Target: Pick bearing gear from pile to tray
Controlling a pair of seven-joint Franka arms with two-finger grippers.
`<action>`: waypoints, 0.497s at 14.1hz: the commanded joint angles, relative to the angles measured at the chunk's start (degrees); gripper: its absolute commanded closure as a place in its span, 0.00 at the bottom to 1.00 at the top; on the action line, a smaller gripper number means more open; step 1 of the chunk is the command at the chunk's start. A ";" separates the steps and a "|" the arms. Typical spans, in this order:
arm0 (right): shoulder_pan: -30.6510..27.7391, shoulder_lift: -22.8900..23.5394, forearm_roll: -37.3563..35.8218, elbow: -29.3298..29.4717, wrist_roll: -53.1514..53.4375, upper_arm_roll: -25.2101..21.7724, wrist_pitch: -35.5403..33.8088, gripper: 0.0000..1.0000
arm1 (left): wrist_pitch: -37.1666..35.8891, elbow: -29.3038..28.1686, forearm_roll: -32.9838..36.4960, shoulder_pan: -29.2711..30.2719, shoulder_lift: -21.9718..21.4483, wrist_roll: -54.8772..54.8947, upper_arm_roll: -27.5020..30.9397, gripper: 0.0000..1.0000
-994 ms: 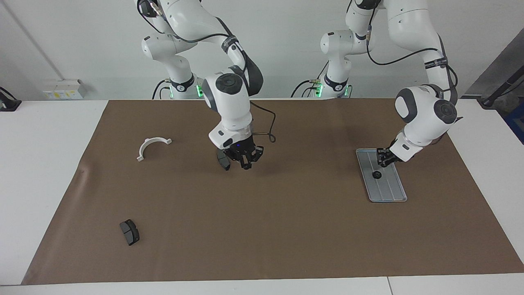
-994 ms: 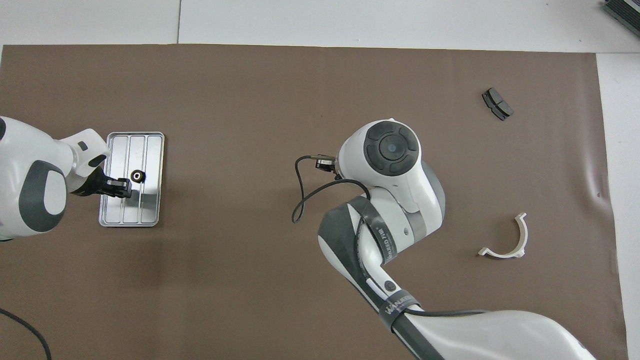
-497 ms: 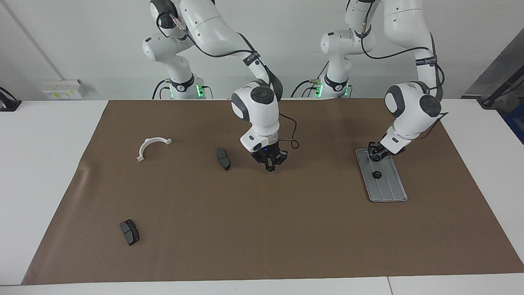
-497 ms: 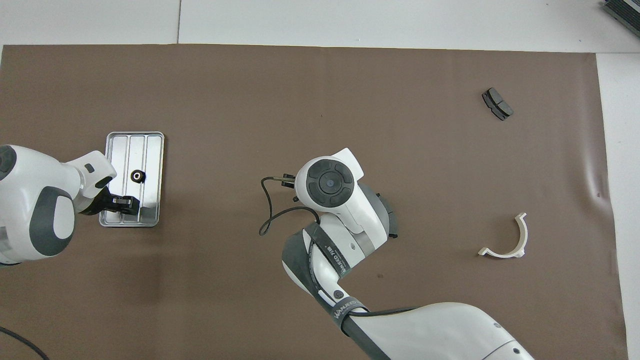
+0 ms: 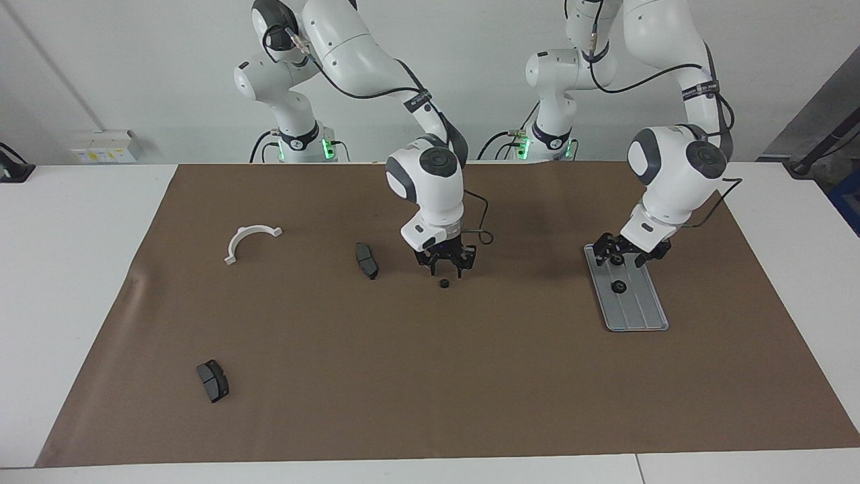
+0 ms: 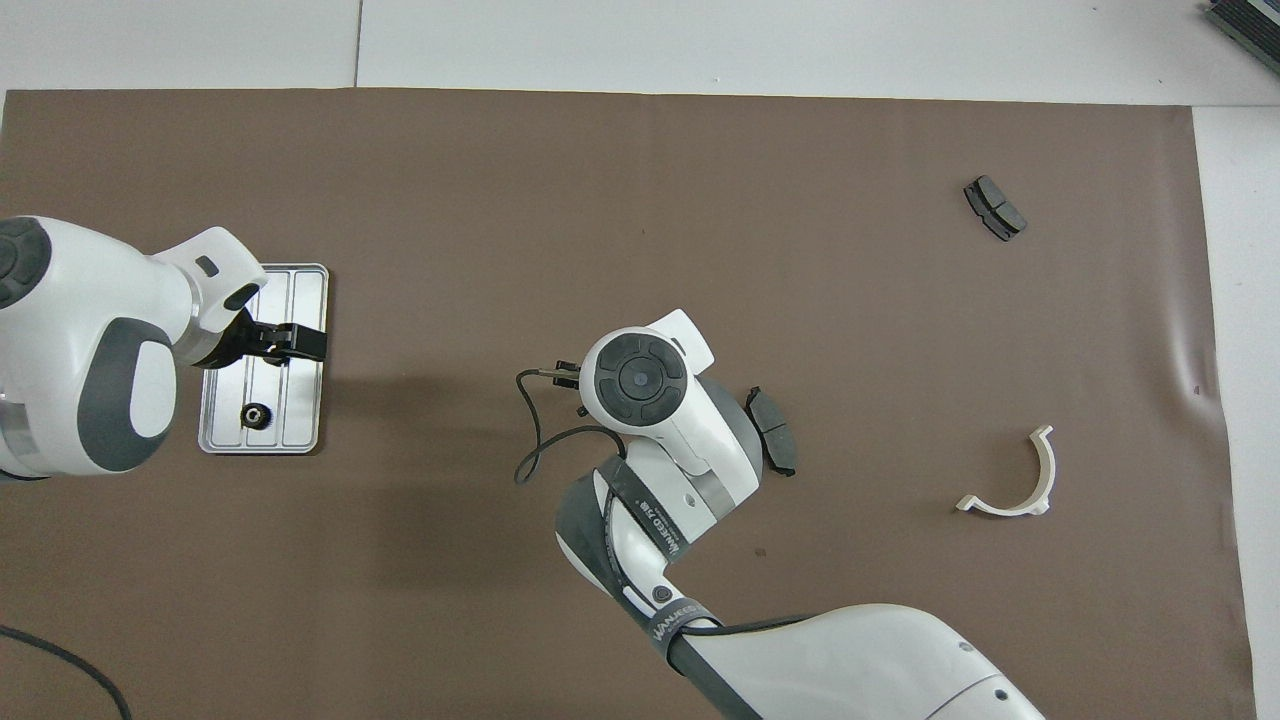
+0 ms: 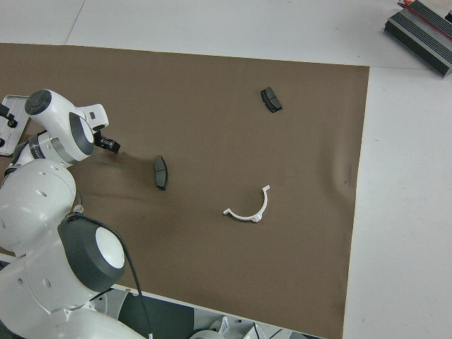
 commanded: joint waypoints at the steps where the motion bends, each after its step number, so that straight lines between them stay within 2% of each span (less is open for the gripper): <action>1: -3.00 -3.23 -2.32 -0.35 1.13 -0.80 0.40 0.00 | 1.56 3.19 -0.45 -8.09 2.35 -11.75 0.73 0.00; 3: -7.04 -6.58 -3.45 -0.44 -0.79 -0.98 -1.26 0.00 | 6.40 3.46 -0.45 -13.98 2.70 -18.89 0.73 0.01; 4: -9.15 -7.99 -3.90 -0.36 -3.50 -0.90 -2.49 0.00 | 6.50 4.77 -0.45 -16.18 3.58 -20.66 0.82 0.02; 7: -15.39 -11.77 -3.99 -0.27 -13.52 -0.89 -5.92 0.00 | 1.51 16.34 -0.10 -22.77 12.25 -25.49 1.08 0.04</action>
